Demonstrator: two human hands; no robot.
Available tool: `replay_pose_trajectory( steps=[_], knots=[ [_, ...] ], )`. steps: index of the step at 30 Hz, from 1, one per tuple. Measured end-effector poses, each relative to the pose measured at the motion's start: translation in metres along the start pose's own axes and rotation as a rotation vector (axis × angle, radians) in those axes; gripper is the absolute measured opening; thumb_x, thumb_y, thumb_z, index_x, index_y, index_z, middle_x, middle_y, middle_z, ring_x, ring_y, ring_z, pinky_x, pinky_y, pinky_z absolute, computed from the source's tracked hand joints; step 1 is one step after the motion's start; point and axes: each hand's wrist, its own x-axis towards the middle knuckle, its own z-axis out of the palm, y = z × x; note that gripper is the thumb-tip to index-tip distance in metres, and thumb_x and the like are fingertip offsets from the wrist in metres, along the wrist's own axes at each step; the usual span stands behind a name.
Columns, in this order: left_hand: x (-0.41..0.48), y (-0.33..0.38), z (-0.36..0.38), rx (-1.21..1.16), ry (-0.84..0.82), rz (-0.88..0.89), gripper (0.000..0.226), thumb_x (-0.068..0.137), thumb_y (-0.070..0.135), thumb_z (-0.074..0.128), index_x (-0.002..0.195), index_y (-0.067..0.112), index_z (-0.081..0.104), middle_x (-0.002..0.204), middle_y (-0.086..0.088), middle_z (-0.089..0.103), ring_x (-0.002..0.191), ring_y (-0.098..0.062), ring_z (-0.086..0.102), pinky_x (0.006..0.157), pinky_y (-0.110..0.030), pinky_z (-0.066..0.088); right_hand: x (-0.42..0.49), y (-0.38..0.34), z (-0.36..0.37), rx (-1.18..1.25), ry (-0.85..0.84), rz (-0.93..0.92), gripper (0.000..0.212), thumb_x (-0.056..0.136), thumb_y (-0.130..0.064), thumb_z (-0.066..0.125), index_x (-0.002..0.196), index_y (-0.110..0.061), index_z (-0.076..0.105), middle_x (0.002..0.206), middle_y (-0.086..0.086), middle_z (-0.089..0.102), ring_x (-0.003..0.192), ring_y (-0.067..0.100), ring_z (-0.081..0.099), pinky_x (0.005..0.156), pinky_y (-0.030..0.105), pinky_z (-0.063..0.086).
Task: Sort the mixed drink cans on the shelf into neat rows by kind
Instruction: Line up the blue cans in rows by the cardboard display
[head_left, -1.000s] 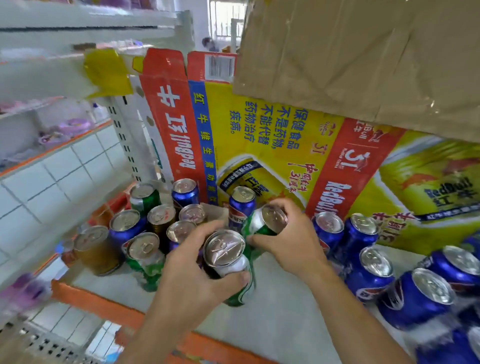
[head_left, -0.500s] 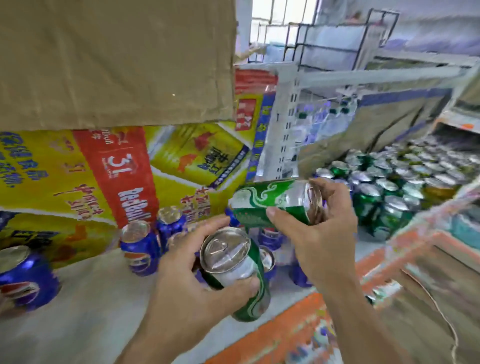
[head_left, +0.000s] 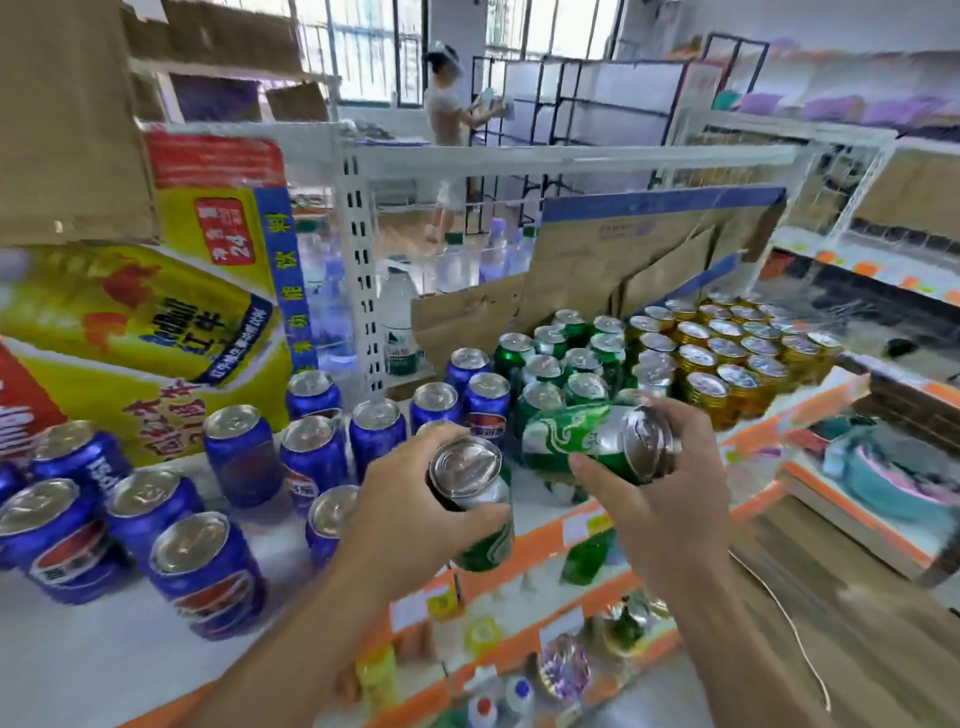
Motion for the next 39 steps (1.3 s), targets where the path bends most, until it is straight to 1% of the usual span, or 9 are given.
replay_pose_trajectory(
  steps=[5,7,9,13,19,24,31,36,39],
  knots=[
    [0.034,-0.007,0.050,0.159,-0.042,-0.040,0.050,0.067,0.038,0.084,0.107,0.040,0.053,0.095,0.027,0.053,0.086,0.017,0.051,0.068,-0.005,0.042,0.020,0.041,-0.024,-0.061,-0.078,0.033,0.068,0.065,-0.026,0.088,0.114,-0.032,0.043,0.107,0.002,0.057,0.093,0.020,0.061,0.075,0.030,0.053],
    [0.046,-0.017,0.065,0.224,-0.059,-0.072,0.048,0.072,0.044,0.078,0.114,0.035,0.055,0.099,0.018,0.059,0.093,0.001,0.057,0.077,-0.022,0.050,0.028,0.051,-0.024,-0.056,-0.110,0.051,0.068,0.066,-0.027,0.088,0.117,-0.029,0.044,0.109,0.003,0.056,0.095,0.021,0.060,0.079,0.035,0.054],
    [0.057,-0.025,0.077,0.269,-0.055,-0.105,0.054,0.071,0.046,0.077,0.119,0.034,0.054,0.107,0.011,0.063,0.100,-0.012,0.059,0.084,-0.037,0.052,0.039,0.057,-0.020,-0.035,-0.133,0.055,0.067,0.067,-0.027,0.088,0.120,-0.024,0.047,0.108,0.003,0.057,0.095,0.020,0.060,0.079,0.033,0.054],
    [0.073,-0.039,0.096,0.393,-0.097,-0.106,0.068,0.069,0.038,0.080,0.129,0.027,0.052,0.122,0.007,0.060,0.111,-0.016,0.058,0.089,-0.032,0.049,0.064,0.056,-0.009,-0.012,-0.194,0.007,0.062,0.069,-0.029,0.086,0.115,-0.031,0.045,0.103,-0.009,0.056,0.091,0.003,0.058,0.069,0.010,0.045],
    [0.095,-0.020,0.088,0.575,-0.241,-0.046,0.073,0.081,0.044,0.070,0.143,0.022,0.039,0.139,0.002,0.046,0.124,-0.019,0.047,0.095,-0.036,0.046,0.120,0.053,0.026,0.009,-0.211,-0.048,0.058,0.070,-0.029,0.085,0.114,-0.031,0.048,0.107,-0.009,0.056,0.097,0.007,0.057,0.081,0.022,0.046],
    [0.145,-0.014,0.058,0.626,-0.130,-0.083,0.046,0.084,0.049,0.062,0.125,0.029,0.055,0.119,0.003,0.059,0.113,-0.020,0.055,0.089,-0.035,0.047,0.164,0.060,0.061,-0.027,-0.235,-0.106,0.056,0.071,-0.025,0.084,0.115,-0.023,0.049,0.103,-0.018,0.050,0.094,-0.004,0.050,0.077,0.001,0.035],
    [0.185,-0.033,0.075,0.910,-0.232,-0.191,0.061,0.078,0.065,0.059,0.124,0.024,0.049,0.114,-0.005,0.063,0.107,-0.029,0.059,0.090,-0.041,0.039,0.200,0.074,0.093,-0.125,-0.326,-0.142,0.060,0.070,-0.036,0.083,0.121,-0.023,0.055,0.113,-0.006,0.057,0.105,0.013,0.054,0.092,0.036,0.048],
    [0.189,-0.036,0.066,0.864,-0.150,-0.258,0.069,0.058,0.081,0.045,0.102,0.031,0.059,0.092,0.004,0.068,0.093,-0.021,0.064,0.086,-0.038,0.042,0.218,0.076,0.097,-0.118,-0.432,-0.156,0.060,0.069,-0.035,0.084,0.121,-0.023,0.057,0.114,-0.007,0.059,0.104,0.011,0.055,0.091,0.030,0.047],
    [0.190,-0.031,0.055,0.692,-0.043,-0.304,0.052,0.061,0.070,0.061,0.092,0.029,0.059,0.086,0.006,0.066,0.087,-0.020,0.062,0.071,-0.032,0.044,0.225,0.077,0.100,-0.110,-0.517,-0.170,0.062,0.067,-0.036,0.085,0.122,-0.025,0.057,0.114,-0.008,0.060,0.102,0.007,0.057,0.088,0.023,0.046]
  ],
)
